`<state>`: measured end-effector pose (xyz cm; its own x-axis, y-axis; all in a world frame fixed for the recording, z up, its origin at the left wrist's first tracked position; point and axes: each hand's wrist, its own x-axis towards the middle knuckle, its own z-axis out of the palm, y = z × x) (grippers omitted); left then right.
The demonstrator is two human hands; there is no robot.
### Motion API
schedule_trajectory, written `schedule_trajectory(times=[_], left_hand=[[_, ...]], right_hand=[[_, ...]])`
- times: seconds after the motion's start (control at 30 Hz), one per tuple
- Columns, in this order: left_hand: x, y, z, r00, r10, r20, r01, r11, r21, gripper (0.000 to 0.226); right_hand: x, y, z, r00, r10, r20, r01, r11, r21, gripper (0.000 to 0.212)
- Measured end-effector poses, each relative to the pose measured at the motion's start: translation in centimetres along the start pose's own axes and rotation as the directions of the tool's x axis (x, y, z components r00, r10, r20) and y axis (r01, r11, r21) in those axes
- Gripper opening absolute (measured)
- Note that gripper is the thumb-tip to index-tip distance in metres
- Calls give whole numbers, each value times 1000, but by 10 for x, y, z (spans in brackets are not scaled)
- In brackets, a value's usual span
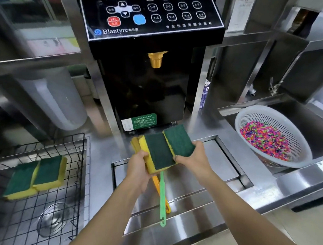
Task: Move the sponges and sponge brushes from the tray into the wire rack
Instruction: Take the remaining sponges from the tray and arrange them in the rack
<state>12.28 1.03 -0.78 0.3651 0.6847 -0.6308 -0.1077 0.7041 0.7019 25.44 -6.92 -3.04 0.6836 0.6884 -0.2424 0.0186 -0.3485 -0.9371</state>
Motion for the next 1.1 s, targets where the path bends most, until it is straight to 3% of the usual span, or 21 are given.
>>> schedule_trajectory(times=[0.13,0.23,0.33,0.5,0.7,0.8,1.0,1.1], left_hand=[[-5,12,-18,995,89,-39,-88,996,28,32],[-9,18,-36,990,143,6,-143,981,132,41],[-7,24,-61,983,171,-59,-155,966,208,57],[-9,39,-116,977,182,-113,-172,981,92,57],[-22,60,-184,940,214,-265,-217,976,20,21],[-31,70,-226,917,215,-336,-226,974,9,33],[-39,75,-305,856,268,-441,-207,961,181,40],[-37,73,-327,856,272,-441,-134,939,317,27]], right_hand=[[-3,-8,23,996,-76,54,81,993,-88,59],[-6,-14,44,989,-125,83,136,980,-145,58],[-9,-21,65,977,-162,139,183,971,-152,59],[-21,-40,107,954,-116,278,147,985,-90,58],[-40,-54,171,920,-74,385,97,994,-41,57],[-53,-57,202,907,-19,420,43,998,-46,58],[-70,-44,262,889,66,453,14,985,-171,66],[-78,-47,287,831,166,532,-81,980,-180,58]])
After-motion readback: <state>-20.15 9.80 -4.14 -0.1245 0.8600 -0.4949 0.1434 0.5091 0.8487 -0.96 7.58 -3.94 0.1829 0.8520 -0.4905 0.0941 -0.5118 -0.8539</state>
